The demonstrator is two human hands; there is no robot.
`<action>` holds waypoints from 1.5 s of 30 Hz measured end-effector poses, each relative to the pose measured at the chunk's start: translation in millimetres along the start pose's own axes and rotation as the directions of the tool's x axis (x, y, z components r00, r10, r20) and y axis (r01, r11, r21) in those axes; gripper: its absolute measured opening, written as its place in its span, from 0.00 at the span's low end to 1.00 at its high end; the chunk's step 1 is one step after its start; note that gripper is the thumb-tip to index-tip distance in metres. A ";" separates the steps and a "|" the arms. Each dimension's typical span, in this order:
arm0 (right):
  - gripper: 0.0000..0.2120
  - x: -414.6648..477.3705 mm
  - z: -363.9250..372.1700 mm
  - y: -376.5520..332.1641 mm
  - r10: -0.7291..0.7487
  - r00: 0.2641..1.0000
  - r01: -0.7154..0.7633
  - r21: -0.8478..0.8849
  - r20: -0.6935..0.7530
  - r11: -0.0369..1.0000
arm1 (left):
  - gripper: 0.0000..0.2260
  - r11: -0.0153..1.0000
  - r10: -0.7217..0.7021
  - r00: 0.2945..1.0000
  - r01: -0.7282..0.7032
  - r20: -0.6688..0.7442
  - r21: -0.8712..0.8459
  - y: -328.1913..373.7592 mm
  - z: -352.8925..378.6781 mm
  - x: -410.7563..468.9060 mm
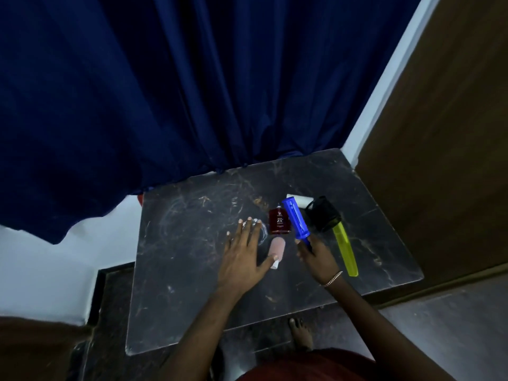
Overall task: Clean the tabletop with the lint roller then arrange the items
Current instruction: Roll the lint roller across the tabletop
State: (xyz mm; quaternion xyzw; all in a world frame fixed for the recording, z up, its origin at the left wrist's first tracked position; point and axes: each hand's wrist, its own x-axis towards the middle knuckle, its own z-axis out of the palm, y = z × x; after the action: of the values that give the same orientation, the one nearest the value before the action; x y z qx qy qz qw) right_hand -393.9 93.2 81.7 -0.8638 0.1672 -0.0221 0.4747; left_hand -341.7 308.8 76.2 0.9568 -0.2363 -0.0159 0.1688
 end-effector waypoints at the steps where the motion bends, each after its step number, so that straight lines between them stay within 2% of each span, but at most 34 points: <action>1: 0.04 7.5 -5.9 3.2 0.001 1.000 -0.001 0.018 0.004 1.000 | 0.42 1.000 0.005 1.000 -0.005 0.016 -0.006 3.5 2.2 8.6; 4: 0.06 30.9 -25.5 12.6 -0.002 1.000 0.003 0.063 -0.007 0.998 | 0.42 1.000 0.023 0.999 -0.023 0.040 -0.007 18.9 8.0 41.7; 12: 0.04 74.0 -73.1 33.6 -0.006 0.996 0.009 0.040 -0.088 0.999 | 0.42 0.997 0.076 0.989 -0.078 0.124 0.016 56.1 23.6 131.8; 16: 0.02 94.0 -96.2 41.0 0.023 0.997 -0.021 0.028 -0.074 0.999 | 0.37 0.993 0.086 0.974 -0.100 0.211 0.056 70.2 36.3 175.7; 19: 0.06 105.7 -108.3 51.8 0.028 0.997 -0.027 0.008 -0.075 1.000 | 0.34 0.992 0.070 0.957 -0.097 0.283 0.085 77.0 46.5 204.1; 23: 0.03 112.9 -119.3 68.9 0.018 0.999 -0.019 -0.027 -0.051 0.999 | 0.27 0.988 0.041 0.941 -0.089 0.336 0.127 77.1 59.9 229.3; 30: 0.06 122.0 -136.0 99.4 0.042 0.998 -0.044 -0.026 -0.049 0.999 | 0.28 0.981 0.075 0.896 -0.146 0.438 0.130 80.6 81.0 263.7; 37: 0.13 128.0 -140.7 111.3 0.065 0.998 -0.065 -0.004 0.008 0.998 | 0.26 0.989 0.081 0.905 -0.126 0.417 0.081 82.6 91.0 270.2; 41: 0.08 130.1 -142.6 108.5 0.067 0.998 -0.068 0.043 0.002 0.997 | 0.20 0.991 0.093 0.906 -0.124 0.412 0.049 78.6 97.8 269.4; 43: 0.08 131.8 -142.1 107.7 0.062 0.998 -0.062 0.053 0.005 0.997 | 0.17 0.995 0.091 0.918 -0.101 0.386 0.005 77.0 96.9 270.4; 45: 0.10 133.4 -140.1 108.4 0.076 0.997 -0.076 0.061 0.012 0.995 | 0.18 0.997 0.034 0.940 -0.007 0.340 -0.083 75.0 90.8 273.9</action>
State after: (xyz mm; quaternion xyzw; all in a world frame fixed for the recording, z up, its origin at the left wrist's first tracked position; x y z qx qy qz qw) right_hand -324.8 -115.5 52.8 -0.8419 0.1970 -0.0051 0.5023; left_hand -142.1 92.5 29.0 0.9295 -0.2711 -0.1890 0.1639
